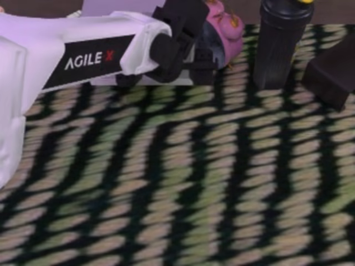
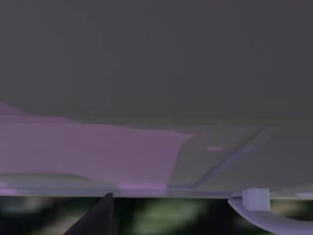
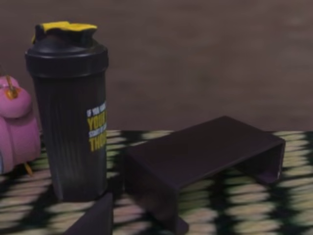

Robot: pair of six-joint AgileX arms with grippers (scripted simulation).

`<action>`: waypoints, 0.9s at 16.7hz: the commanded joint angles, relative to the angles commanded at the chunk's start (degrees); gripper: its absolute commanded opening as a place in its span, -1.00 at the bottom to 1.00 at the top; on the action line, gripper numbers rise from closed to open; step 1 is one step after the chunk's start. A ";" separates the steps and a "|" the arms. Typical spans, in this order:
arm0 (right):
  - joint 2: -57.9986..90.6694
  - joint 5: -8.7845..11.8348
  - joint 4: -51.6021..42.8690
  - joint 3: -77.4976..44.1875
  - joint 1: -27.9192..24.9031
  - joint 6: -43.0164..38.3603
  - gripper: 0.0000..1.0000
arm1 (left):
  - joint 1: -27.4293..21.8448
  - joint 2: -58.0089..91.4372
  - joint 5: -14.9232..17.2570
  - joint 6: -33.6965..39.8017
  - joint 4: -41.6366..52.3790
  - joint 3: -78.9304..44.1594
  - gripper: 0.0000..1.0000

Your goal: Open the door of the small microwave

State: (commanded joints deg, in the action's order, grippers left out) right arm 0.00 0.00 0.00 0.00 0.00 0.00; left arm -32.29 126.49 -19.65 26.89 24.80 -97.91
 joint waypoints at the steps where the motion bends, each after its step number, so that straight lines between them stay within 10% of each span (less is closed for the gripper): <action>1: 0.00 0.00 0.00 0.00 0.00 0.00 1.00 | 0.00 0.00 0.00 0.00 0.00 0.00 0.85; 13: 0.00 0.00 0.00 0.00 0.00 0.00 1.00 | 0.00 0.00 0.00 0.00 0.00 0.00 -0.96; 15: 0.00 0.00 0.00 0.00 0.00 0.00 1.00 | 0.00 0.00 0.00 0.00 0.00 0.00 -1.00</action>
State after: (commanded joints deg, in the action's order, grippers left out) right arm 0.00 0.00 0.00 0.00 0.00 0.00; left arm -32.29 126.49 -19.65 26.89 24.80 -97.91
